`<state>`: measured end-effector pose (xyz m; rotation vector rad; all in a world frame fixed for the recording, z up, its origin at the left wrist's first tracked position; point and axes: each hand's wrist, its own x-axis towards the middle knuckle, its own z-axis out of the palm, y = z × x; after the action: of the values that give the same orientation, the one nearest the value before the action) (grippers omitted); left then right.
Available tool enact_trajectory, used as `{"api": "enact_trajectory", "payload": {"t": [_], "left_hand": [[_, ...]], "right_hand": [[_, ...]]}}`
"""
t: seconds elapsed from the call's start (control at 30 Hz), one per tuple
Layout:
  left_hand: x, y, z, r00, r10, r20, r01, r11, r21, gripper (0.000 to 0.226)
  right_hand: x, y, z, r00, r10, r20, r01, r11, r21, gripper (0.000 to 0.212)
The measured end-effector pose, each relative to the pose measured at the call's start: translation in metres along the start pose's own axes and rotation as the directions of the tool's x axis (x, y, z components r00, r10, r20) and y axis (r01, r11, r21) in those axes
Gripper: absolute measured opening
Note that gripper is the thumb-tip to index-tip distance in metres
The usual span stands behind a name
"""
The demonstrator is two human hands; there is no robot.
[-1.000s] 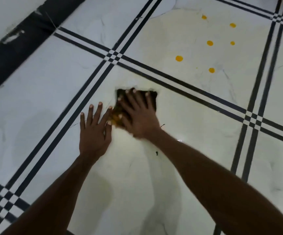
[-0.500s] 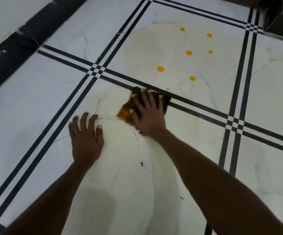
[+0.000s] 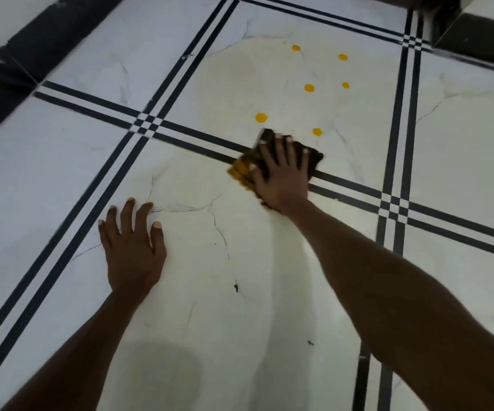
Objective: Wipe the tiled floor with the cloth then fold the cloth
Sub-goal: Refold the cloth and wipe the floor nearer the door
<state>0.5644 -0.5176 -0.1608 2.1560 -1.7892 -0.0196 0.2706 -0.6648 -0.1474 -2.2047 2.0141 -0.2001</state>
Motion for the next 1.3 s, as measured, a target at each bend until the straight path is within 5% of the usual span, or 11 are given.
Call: {"api": "enact_trajectory", "payload": {"t": [0.13,0.2,0.3,0.4,0.5,0.67,0.83,0.97,1.13,1.3], "left_hand": [[0.0,-0.001,0.0,1.0,0.001,0.02,-0.001,1.0,0.006,0.052],[-0.003,0.003,-0.003,0.999,-0.022,0.044,0.022,1.0,-0.015,0.055],[-0.002,0.033,-0.014,0.985,-0.105,0.137,0.124,0.982,-0.145,0.065],[-0.001,0.083,-0.021,0.97,0.004,0.244,0.066,0.958,-0.279,0.064],[0.006,0.125,-0.021,0.916,0.038,0.399,0.07,0.965,-0.252,0.052],[0.032,0.156,-0.035,0.853,-0.056,0.519,0.309,0.855,-0.417,0.024],[0.056,0.169,-0.068,0.804,0.113,0.584,0.238,0.838,-0.491,0.03],[0.051,0.16,-0.066,0.723,0.144,0.675,0.218,0.881,-0.421,0.058],[0.042,0.15,-0.054,0.779,0.17,0.604,0.088,0.923,-0.374,0.025],[0.074,0.145,-0.082,0.818,0.311,0.484,-0.014,0.852,-0.523,0.015]], "right_hand": [[-0.046,-0.077,0.017,0.905,-0.417,0.085,0.414,0.909,0.054,0.069],[-0.098,-0.072,0.017,0.851,-0.514,0.11,0.504,0.857,0.107,0.066],[-0.144,-0.041,-0.005,0.876,-0.465,0.124,0.381,0.828,0.412,0.058],[-0.145,-0.02,-0.034,0.959,-0.25,0.132,0.087,0.707,0.702,0.049],[-0.128,-0.006,-0.041,0.977,-0.128,0.17,0.003,0.81,0.587,0.051],[-0.106,-0.001,-0.053,0.935,-0.162,0.314,-0.016,0.869,0.495,0.073],[-0.082,0.005,-0.064,0.858,-0.185,0.48,-0.075,0.878,0.473,0.093],[-0.074,-0.006,-0.058,0.831,-0.227,0.507,-0.011,0.906,0.424,0.08],[-0.071,-0.012,-0.046,0.846,-0.267,0.462,0.101,0.93,0.353,0.031],[-0.07,0.015,-0.072,0.883,-0.291,0.368,0.028,0.815,0.579,0.039]]}}
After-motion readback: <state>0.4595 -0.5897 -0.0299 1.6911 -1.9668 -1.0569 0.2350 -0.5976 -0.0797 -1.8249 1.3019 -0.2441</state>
